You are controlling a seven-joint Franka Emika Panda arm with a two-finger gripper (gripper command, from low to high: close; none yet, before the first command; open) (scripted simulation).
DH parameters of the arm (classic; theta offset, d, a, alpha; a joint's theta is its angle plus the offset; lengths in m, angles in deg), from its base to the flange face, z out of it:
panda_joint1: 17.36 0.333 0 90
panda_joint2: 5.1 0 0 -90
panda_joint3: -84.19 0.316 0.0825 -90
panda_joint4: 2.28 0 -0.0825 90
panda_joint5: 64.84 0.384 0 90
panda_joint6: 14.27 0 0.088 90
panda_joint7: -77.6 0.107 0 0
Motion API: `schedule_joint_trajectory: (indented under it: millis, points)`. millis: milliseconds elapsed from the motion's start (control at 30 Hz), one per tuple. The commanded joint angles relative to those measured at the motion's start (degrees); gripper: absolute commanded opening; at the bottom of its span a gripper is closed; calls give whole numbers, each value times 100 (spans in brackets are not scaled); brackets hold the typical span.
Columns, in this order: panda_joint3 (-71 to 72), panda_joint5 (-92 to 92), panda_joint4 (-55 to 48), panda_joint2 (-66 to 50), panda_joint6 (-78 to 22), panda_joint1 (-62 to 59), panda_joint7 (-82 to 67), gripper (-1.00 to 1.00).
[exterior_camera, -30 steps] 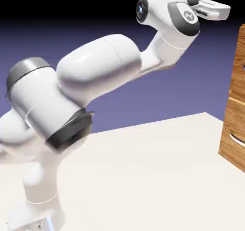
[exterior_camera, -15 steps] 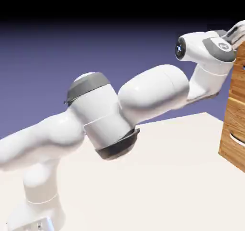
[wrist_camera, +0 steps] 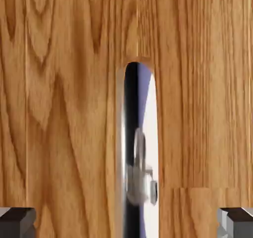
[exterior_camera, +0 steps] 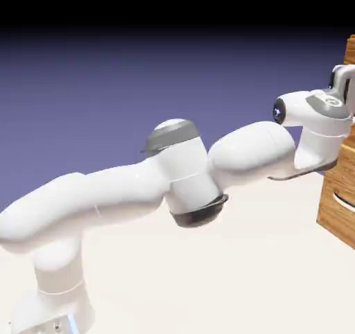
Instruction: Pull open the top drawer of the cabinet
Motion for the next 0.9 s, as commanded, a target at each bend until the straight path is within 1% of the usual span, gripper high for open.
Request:
schedule_joint_trajectory:
  millis: [0, 133, 167, 200, 467, 867]
  points:
    - [8, 105, -208, 89, 49, 135, -201, 0]
    - [38, 469, -933, 400, 221, 606, -901, 0]
    - [38, 469, -933, 400, 221, 606, -901, -100]
    - [38, 469, -933, 400, 221, 606, -901, -100]
    - [386, -399, 728, 125, -337, -470, 140, -100]
    - [1040, -964, 3219, -193, -1148, -2196, 1050, -100]
